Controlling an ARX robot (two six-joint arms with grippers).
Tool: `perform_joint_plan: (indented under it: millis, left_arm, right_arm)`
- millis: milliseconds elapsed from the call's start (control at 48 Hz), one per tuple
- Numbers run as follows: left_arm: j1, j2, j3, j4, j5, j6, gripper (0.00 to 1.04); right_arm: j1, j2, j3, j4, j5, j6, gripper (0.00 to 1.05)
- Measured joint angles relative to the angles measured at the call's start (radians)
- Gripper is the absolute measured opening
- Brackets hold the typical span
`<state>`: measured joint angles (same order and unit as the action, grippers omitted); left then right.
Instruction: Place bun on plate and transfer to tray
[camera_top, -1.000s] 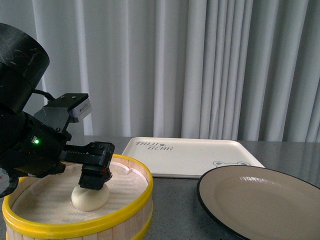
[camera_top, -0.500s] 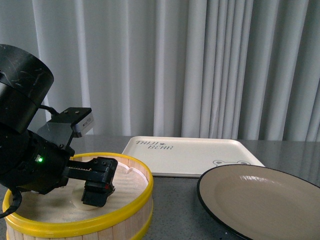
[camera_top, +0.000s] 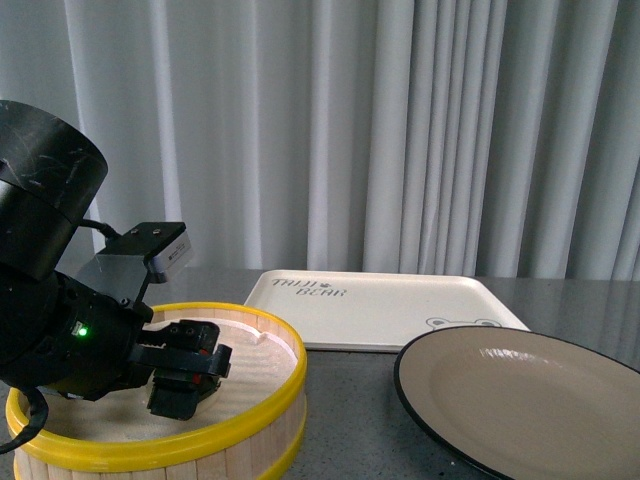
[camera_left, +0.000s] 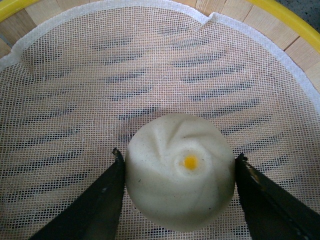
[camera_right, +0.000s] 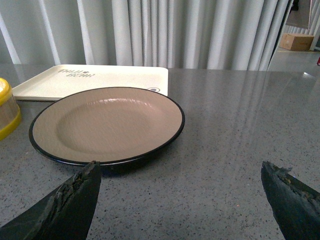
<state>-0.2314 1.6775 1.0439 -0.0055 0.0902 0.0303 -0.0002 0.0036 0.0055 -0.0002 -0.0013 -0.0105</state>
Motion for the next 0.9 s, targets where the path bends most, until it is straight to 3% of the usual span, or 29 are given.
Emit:
perform_joint_plan:
  millis: [208, 333, 500, 625, 896]
  left_arm:
    - [0.0, -0.02, -0.035, 0.071, 0.061, -0.022, 0.21]
    - [-0.014, -0.066, -0.073, 0.159, 0.066, -0.016, 0.06]
    - [-0.056, -0.116, -0.093, 0.246, 0.108, -0.032, 0.05]
    - [-0.122, -0.099, -0.084, 0.39, 0.216, -0.043, 0.05]
    - [-0.312, 0.113, 0.11, 0.298, 0.204, 0.154, 0.05]
  right_arm:
    - [0.0, 0.0, 0.0, 0.0, 0.0, 0.0, 0.96]
    - [0.0, 0.0, 0.0, 0.0, 0.0, 0.0, 0.96]
    - [0.0, 0.0, 0.0, 0.0, 0.0, 0.0, 0.96]
    - [0.0, 0.0, 0.0, 0.0, 0.0, 0.0, 0.96]
    - [0.0, 0.0, 0.0, 0.0, 0.0, 0.0, 0.96]
